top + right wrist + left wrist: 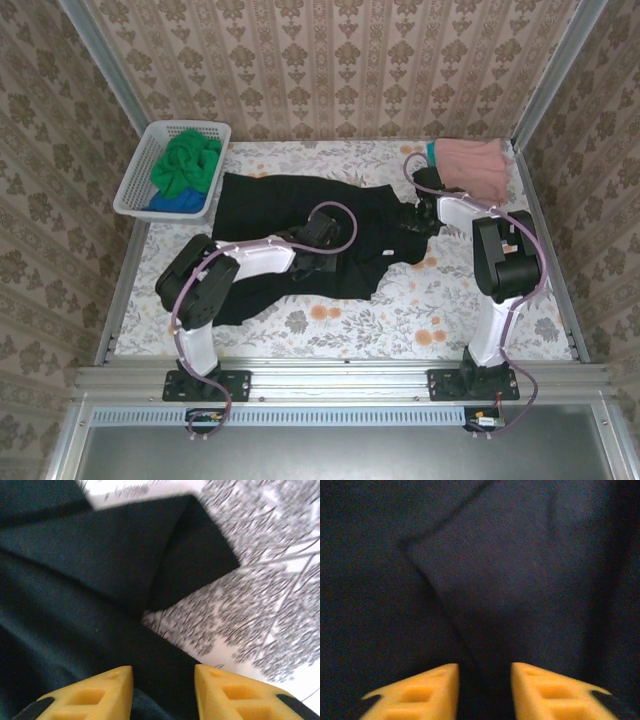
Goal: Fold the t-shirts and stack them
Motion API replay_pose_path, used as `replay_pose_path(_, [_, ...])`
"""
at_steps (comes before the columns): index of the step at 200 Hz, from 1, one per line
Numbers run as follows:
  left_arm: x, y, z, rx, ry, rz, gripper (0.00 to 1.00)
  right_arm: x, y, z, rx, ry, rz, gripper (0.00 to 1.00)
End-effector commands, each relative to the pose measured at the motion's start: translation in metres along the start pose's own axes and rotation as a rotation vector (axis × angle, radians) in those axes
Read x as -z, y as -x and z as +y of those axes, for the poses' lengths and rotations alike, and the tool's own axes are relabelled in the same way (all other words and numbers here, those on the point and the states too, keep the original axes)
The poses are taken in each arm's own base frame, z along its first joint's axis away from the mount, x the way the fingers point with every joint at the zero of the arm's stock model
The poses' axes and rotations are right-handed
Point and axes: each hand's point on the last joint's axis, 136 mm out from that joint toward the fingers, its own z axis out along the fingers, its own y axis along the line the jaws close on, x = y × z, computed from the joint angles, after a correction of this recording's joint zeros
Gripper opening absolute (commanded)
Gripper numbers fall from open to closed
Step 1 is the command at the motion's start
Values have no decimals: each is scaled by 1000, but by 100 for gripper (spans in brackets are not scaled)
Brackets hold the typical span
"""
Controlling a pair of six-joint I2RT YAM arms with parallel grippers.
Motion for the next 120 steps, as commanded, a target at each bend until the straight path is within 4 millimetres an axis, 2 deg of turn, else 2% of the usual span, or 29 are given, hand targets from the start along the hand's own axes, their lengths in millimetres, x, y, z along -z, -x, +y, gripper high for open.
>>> replay_pose_path(1, [-21,2,28,9,50,59,26,8,-39,7,40,0,70,31])
replay_pose_path(12, [-26,14,34,12,48,63,21,11,-57,13,57,-3,80,19])
replay_pose_path(19, [-30,22,37,3,42,58,18,16,-67,20,80,9,69,14])
replay_pose_path(36, [-36,46,42,-12,31,33,17,26,-95,31,103,23,43,9])
replay_pose_path(48, [-42,69,38,-24,-19,15,15,30,-120,46,119,59,50,6])
replay_pose_path(70, [-48,110,22,-61,-113,1,13,33,-173,91,169,157,58,5])
replay_pose_path(84, [-39,138,14,-112,-119,-26,14,36,-198,125,203,222,70,7])
replay_pose_path(96, [-19,158,13,-145,-108,-52,17,44,-212,158,239,305,85,9])
replay_pose_path(112, [17,175,26,-158,-62,-100,25,63,-212,184,266,382,80,15])
replay_pose_path(120, [35,178,37,-151,-39,-122,33,72,-209,186,276,399,68,19])
